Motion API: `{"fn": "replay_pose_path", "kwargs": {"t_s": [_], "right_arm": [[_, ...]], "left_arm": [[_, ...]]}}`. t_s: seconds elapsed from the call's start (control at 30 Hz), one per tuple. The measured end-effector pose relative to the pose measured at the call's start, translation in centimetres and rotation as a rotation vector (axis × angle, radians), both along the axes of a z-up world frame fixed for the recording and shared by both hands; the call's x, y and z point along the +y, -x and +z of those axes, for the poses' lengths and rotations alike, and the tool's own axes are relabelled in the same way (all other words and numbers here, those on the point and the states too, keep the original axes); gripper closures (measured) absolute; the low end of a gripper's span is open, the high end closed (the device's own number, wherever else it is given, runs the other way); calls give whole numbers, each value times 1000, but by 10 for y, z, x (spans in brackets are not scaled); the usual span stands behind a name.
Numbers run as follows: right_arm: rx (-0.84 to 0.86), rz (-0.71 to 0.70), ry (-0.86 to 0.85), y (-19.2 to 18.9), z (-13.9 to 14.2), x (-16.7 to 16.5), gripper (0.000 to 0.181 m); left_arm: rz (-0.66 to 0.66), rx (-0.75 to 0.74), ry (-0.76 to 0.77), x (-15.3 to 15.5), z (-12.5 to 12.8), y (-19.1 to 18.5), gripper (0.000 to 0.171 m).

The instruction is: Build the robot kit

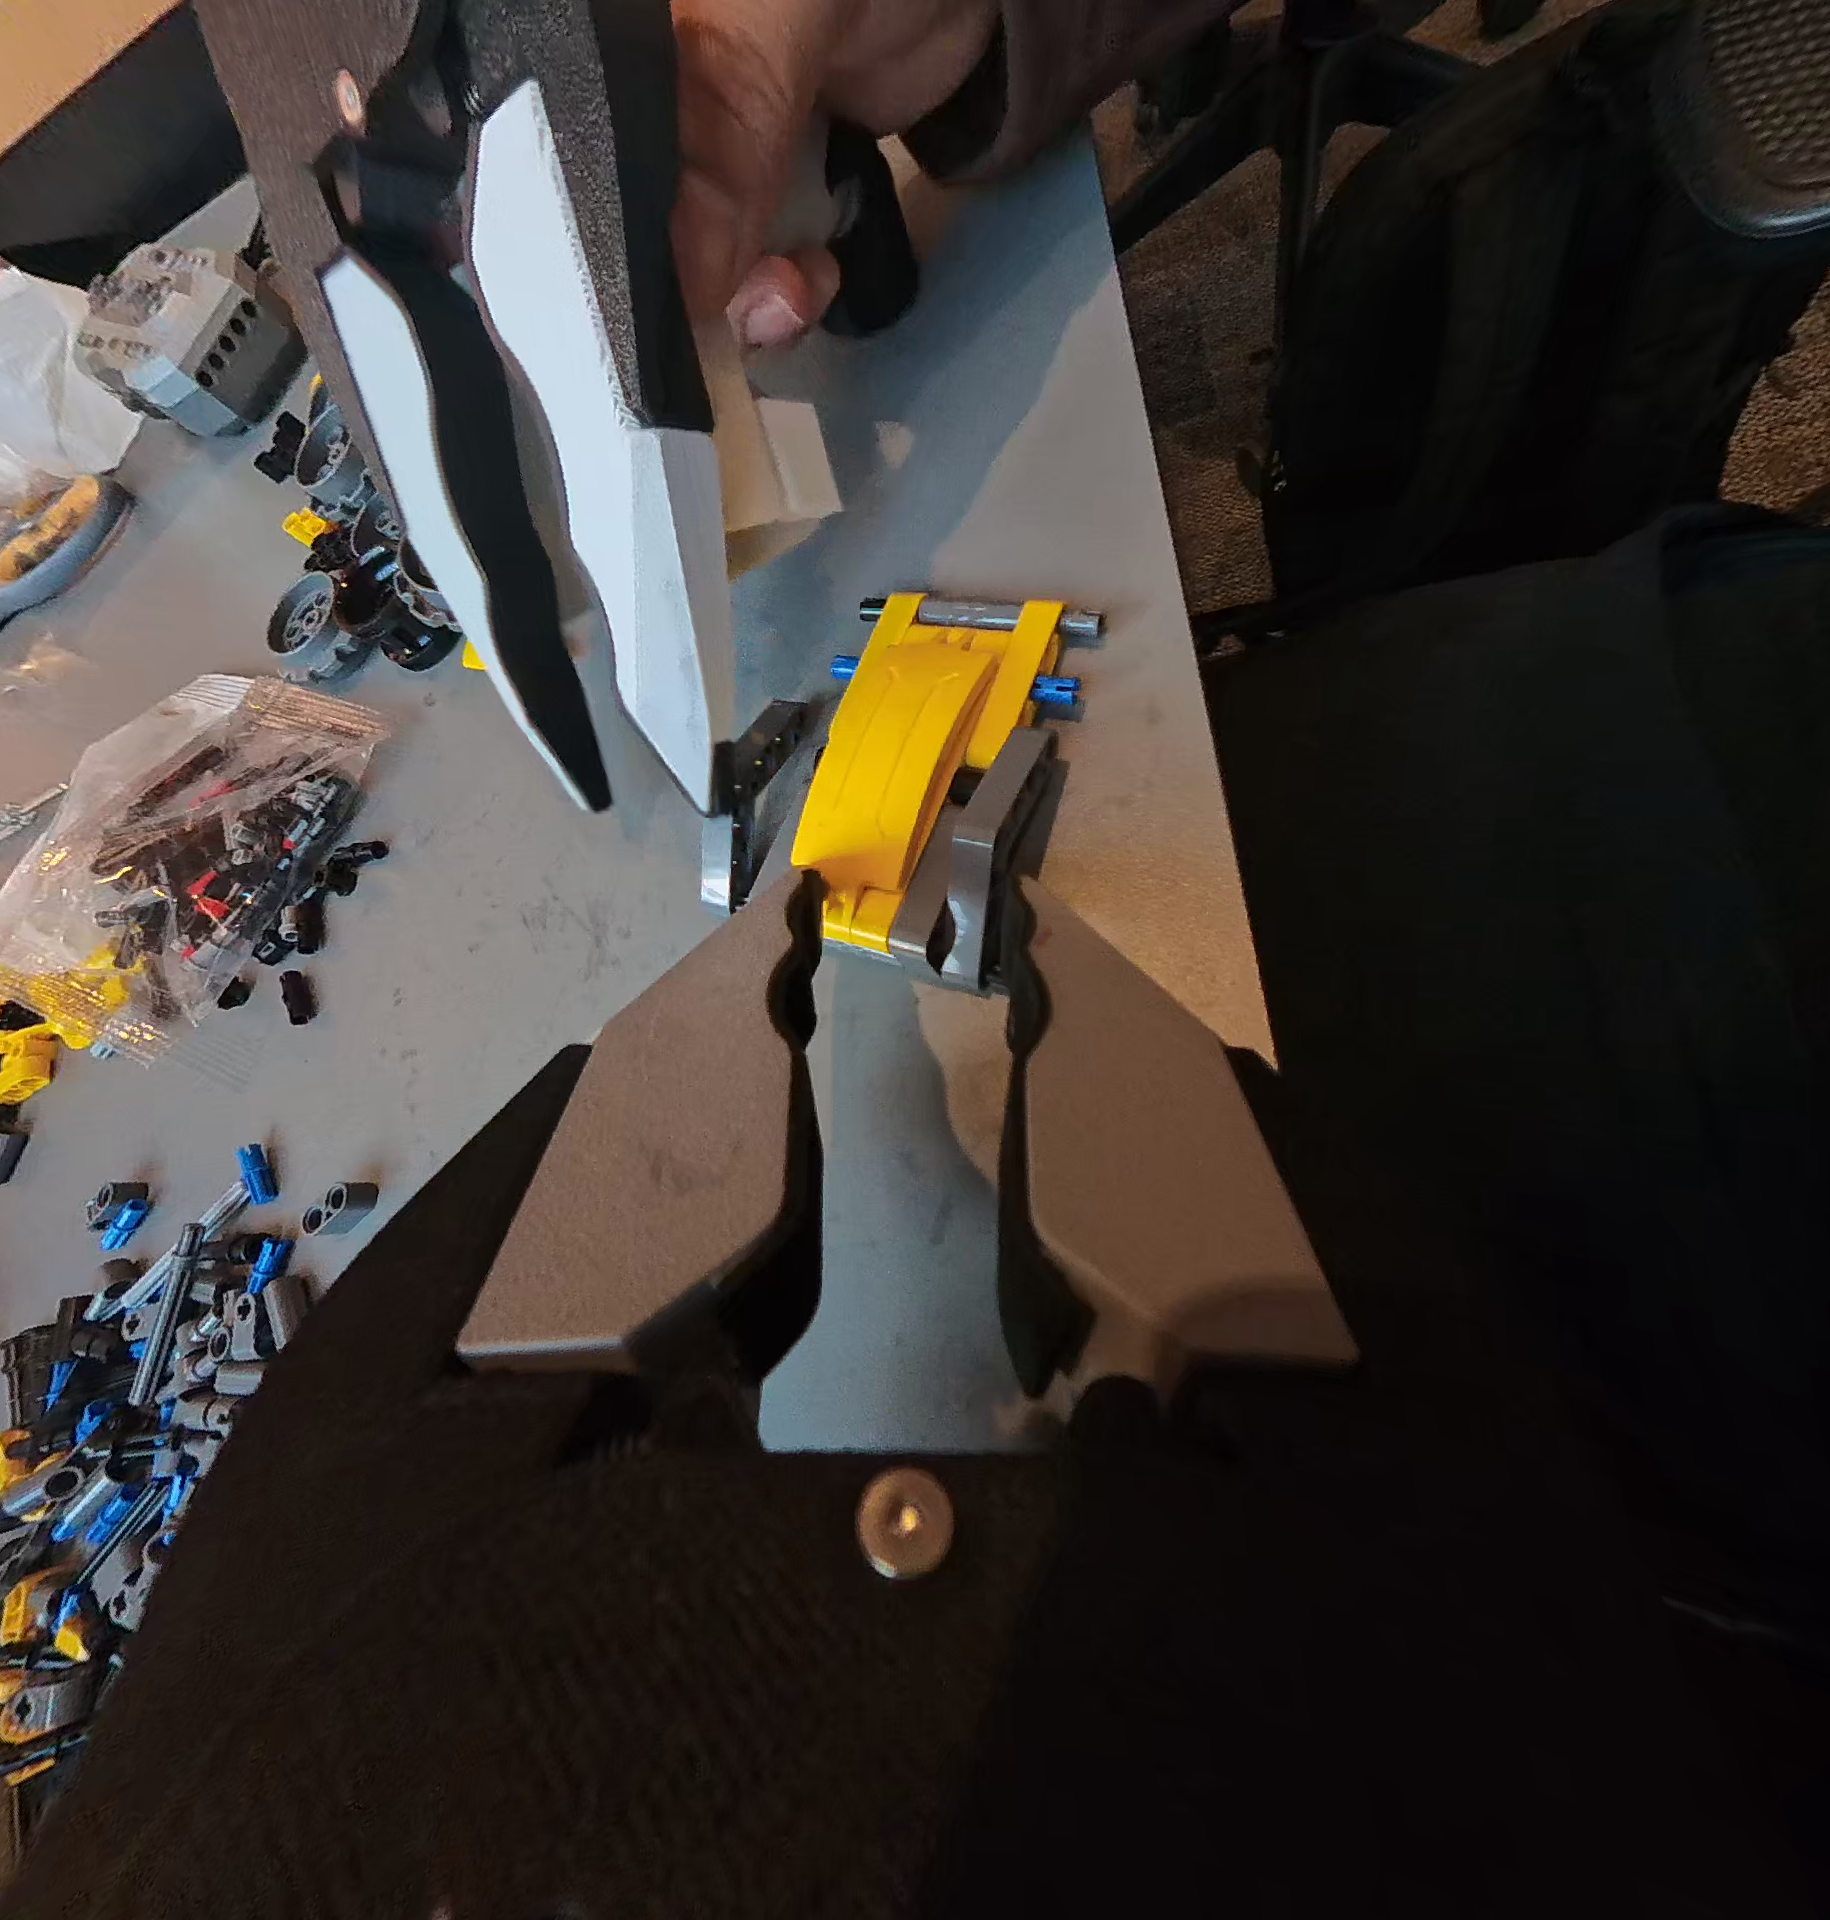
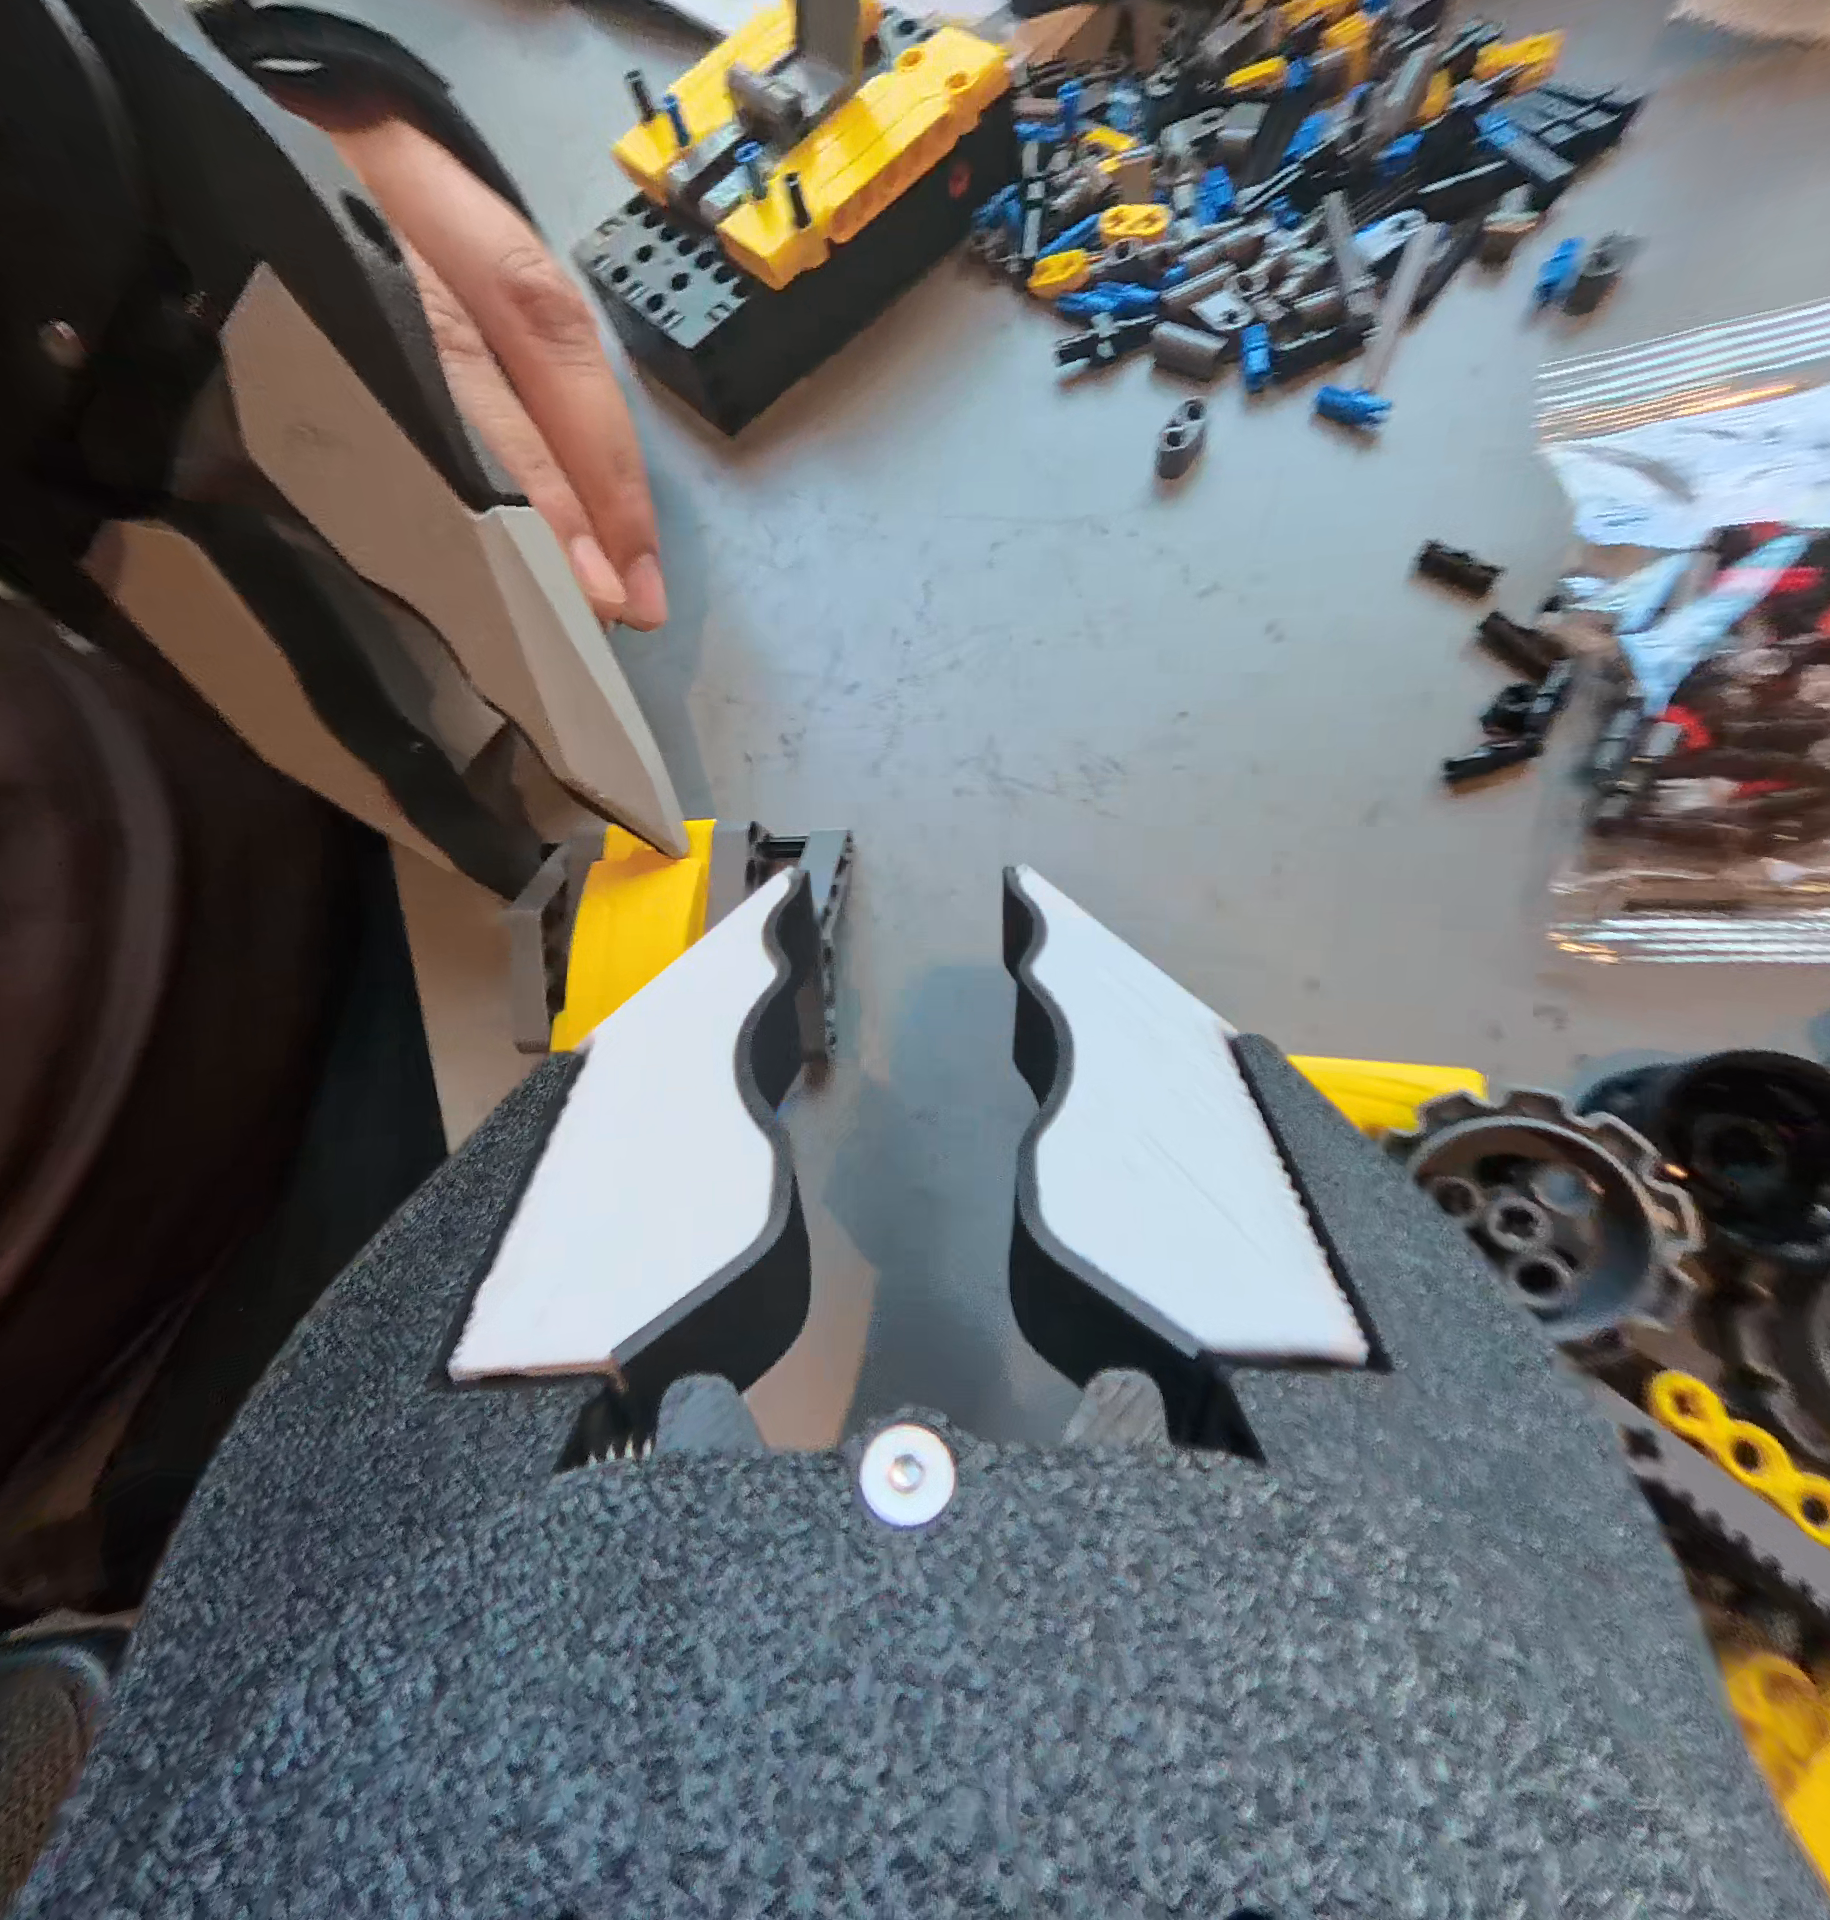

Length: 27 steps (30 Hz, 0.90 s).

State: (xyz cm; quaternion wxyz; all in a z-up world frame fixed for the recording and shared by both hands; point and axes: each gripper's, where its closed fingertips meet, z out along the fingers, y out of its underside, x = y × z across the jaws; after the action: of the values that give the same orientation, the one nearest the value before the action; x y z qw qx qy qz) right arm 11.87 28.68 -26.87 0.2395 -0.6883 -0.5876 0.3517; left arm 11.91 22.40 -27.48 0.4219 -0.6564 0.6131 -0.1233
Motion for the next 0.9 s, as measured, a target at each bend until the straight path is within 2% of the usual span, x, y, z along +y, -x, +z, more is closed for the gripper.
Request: {"fn": "replay_pose_path", "kwargs": {"t_s": [0.07,0.13,0.2,0.33,0.47,0.57,0.73,0.87,0.9], "right_arm": [[43,-22,70,-1,11,-3,136],[114,12,226,2,25,-20,113],[88,39,272,3,22,-33,100],[-97,32,72,7,-6,-39,100],[-129,68,-34,11,-3,-46,112],[-146,50,-29,9,-2,-47,113],[-71,61,79,12,13,-54,93],[-188,56,-5,9,-10,-51,91],[-191,58,-31,10,-12,-50,96]], "left_arm": [[0,1,-2,0,0,0,140],[1,2,-6,0,0,0,140],[4,4,-14,0,0,0,140],[5,4,-12,1,0,0,140],[7,3,-6,1,0,1,140],[8,4,-9,1,0,0,140],[15,1,0,2,0,1,140],[14,-1,6,2,0,1,140],[14,-2,8,2,0,1,140]]}}
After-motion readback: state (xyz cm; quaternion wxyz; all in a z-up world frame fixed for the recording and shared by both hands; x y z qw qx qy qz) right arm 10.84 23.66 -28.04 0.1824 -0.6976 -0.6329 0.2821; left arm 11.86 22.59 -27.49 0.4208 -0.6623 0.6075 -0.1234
